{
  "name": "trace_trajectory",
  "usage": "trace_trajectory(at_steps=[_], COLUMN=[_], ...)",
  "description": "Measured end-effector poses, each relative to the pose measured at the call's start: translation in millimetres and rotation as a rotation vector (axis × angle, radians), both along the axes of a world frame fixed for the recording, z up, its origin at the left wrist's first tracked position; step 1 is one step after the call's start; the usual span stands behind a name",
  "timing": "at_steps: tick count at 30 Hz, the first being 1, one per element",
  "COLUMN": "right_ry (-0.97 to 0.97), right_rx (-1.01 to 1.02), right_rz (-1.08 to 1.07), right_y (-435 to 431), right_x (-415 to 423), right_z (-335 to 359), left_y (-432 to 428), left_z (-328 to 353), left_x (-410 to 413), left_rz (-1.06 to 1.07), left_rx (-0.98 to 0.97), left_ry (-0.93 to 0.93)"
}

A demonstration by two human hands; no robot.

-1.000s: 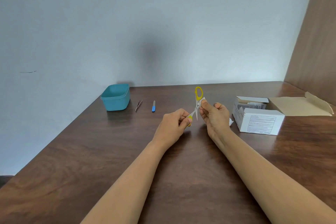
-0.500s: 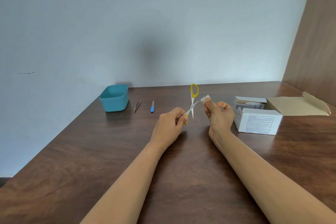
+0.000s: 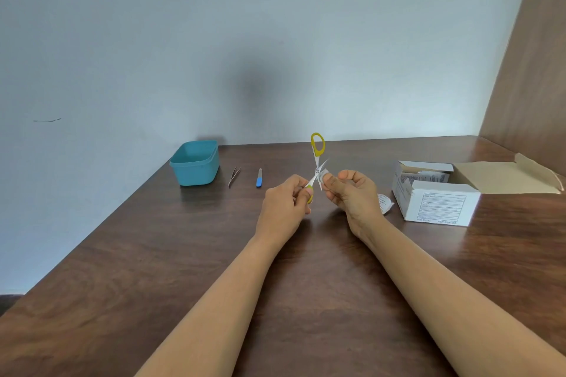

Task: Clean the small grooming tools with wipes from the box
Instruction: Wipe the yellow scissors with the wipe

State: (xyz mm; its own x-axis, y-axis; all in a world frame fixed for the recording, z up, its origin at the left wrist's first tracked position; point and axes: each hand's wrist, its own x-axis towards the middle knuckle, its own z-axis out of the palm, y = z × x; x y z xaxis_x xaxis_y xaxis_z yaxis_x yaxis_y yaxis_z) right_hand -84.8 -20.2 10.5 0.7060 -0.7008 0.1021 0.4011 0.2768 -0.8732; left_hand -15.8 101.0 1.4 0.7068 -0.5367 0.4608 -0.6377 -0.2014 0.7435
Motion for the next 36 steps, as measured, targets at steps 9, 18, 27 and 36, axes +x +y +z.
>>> trace_trajectory(at_steps=[9,18,27,36], right_ry=[0.014,0.06,0.055,0.021], right_rx=[-0.051,-0.08,-0.122,-0.338], right_rz=[-0.027,0.02,0.062,0.017], right_y=[0.7,-1.3,-2.5,-2.4], right_x=[0.2,-0.4,0.3,2.1], right_z=[0.0,-0.8,-0.3,-2.4], left_y=[-0.1,-0.4,0.2,-0.3], left_z=[0.4,-0.3,0.9,-0.5], left_x=[-0.6,0.7,0.3,0.3], left_rz=[-0.011,-0.022,-0.068,-0.067], left_rx=[-0.024,-0.041,-0.01,-0.016], left_ry=[-0.019,-0.022,-0.017,-0.03])
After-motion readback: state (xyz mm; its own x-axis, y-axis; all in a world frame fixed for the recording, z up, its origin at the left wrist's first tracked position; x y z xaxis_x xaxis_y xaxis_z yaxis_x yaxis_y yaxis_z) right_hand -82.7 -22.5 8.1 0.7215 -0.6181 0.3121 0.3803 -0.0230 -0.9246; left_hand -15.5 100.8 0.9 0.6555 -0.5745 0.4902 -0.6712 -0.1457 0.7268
